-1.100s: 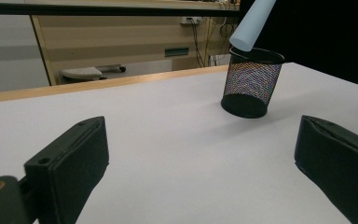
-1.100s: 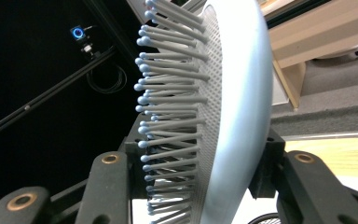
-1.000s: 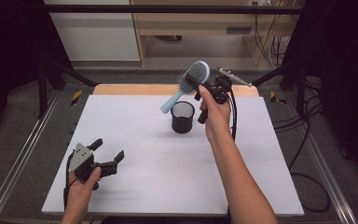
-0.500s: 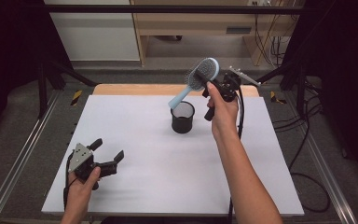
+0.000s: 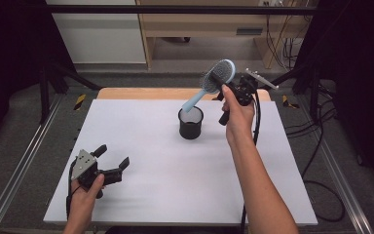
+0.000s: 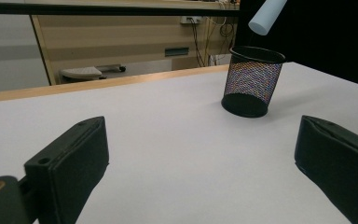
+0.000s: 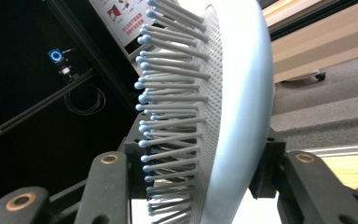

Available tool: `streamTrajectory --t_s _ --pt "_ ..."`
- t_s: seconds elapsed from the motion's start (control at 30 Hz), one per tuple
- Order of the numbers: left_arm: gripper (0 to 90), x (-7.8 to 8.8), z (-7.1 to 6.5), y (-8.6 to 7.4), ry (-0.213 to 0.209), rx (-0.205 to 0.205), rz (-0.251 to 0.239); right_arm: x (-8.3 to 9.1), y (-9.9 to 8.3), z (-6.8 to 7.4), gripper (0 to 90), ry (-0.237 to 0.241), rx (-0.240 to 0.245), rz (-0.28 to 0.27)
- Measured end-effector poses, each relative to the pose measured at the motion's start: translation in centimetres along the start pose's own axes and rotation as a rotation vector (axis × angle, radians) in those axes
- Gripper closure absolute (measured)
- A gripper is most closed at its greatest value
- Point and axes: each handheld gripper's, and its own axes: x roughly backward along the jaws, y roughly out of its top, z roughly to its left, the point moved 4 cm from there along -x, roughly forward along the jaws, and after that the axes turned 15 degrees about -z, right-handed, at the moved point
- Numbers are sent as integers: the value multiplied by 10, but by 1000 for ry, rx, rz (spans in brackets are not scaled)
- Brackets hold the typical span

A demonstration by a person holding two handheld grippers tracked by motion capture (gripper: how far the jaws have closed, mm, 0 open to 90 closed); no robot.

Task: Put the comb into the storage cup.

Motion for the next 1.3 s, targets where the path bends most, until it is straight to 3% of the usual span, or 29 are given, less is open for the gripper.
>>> streamTrajectory --t_s 0.47,0.8,1.3 --pt "30 -1 -1 -1 -5 -2 2 4 5 -7 523 -18 24 -8" --pt "27 -3 -8 -2 -29 -36 16 5 7 -9 521 -30 51 -14" --pt "27 -3 -6 -2 -23 -32 13 7 6 -11 519 -35 86 2"
